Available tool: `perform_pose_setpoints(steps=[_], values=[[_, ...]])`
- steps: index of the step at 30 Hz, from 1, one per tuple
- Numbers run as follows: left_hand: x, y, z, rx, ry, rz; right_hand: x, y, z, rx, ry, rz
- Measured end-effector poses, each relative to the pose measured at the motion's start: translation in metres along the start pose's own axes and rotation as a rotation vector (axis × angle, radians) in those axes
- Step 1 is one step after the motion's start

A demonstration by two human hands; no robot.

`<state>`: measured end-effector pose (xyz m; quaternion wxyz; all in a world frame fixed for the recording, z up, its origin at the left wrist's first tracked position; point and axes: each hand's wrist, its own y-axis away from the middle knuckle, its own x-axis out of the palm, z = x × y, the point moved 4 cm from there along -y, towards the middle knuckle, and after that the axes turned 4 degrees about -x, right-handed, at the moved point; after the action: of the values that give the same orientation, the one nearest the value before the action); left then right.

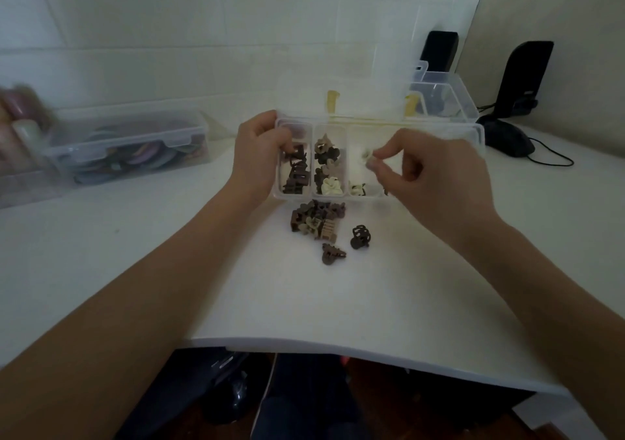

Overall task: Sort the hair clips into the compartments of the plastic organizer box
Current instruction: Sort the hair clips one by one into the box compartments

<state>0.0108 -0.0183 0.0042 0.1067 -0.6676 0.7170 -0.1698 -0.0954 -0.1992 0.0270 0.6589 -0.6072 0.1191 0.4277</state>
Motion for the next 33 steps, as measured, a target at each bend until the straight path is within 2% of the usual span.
perform_pose_setpoints(steps=[2, 5, 10, 14, 16, 18, 20, 23, 29, 31, 33], values=[[0.001, 0.002, -0.002, 0.021, 0.000, 0.004, 0.013, 0.002, 0.001, -0.005, 0.169, 0.182], [0.002, 0.003, -0.002, 0.035, -0.006, 0.016, 0.016, 0.002, 0.002, -0.002, 0.228, 0.280], [0.000, -0.001, 0.002, 0.025, -0.023, -0.016, 0.011, 0.003, 0.004, -0.039, 0.186, 0.245], [0.002, 0.002, -0.001, 0.031, -0.013, -0.003, 0.004, 0.003, 0.010, -0.071, -0.022, 0.130], [0.003, 0.002, -0.002, 0.034, -0.012, 0.004, 0.006, 0.004, 0.016, -0.126, -0.239, 0.240], [0.003, 0.001, -0.001, 0.026, -0.001, 0.005, 0.012, 0.009, 0.024, -0.183, -0.371, 0.430], [0.001, -0.001, 0.001, 0.015, -0.012, -0.007, 0.018, 0.014, 0.028, -0.216, -0.419, 0.564], [0.000, -0.002, 0.001, 0.016, -0.017, -0.018, 0.025, 0.018, 0.031, -0.235, -0.415, 0.647], [0.000, -0.002, 0.002, 0.004, -0.033, -0.020, 0.029, 0.018, 0.032, -0.266, -0.348, 0.666], [-0.001, -0.003, 0.003, -0.011, -0.040, -0.017, 0.026, 0.017, 0.031, -0.243, -0.407, 0.644], [-0.001, -0.004, 0.001, -0.009, -0.032, -0.003, 0.017, 0.013, 0.026, -0.168, -0.515, 0.553]])
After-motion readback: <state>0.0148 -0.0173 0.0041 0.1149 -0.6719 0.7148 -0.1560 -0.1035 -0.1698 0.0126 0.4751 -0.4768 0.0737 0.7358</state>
